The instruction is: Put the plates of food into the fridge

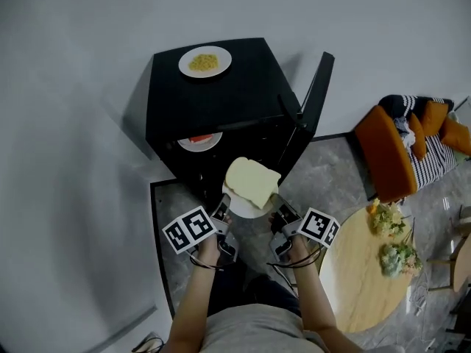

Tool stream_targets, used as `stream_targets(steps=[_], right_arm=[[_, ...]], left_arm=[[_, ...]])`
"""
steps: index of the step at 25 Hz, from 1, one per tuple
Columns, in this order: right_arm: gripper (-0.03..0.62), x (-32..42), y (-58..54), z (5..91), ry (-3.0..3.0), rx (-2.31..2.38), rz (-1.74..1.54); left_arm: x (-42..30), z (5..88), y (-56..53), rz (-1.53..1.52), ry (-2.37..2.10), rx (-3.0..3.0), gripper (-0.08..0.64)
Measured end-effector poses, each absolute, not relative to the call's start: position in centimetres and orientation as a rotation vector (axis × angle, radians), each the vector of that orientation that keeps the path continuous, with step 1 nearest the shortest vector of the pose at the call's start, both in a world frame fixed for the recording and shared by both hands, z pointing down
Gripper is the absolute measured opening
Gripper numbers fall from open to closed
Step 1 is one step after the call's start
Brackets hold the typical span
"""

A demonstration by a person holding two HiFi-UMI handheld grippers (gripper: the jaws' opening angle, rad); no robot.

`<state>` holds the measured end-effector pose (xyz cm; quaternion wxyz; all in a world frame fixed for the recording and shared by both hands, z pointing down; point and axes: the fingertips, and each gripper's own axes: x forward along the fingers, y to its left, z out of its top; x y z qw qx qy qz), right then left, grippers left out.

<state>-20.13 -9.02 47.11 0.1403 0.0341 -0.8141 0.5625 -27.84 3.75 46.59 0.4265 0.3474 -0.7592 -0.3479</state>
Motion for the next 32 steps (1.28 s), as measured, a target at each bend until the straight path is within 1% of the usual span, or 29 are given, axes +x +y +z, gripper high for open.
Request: stream_targets(steps=[18,32], right_arm=[[0.031,-26.5,-12.6,47.1,-2.393,0.264,1.603],[0.031,-30.7,-15.1,47.3,-2.438,0.358,1.573]], left_arm=[[-34.7,47.4,0.2,-0.933,-1.822,0.878,0.032],[-37.5,47.7,-1.3,-1.007,-1.883,0.785,0.032]])
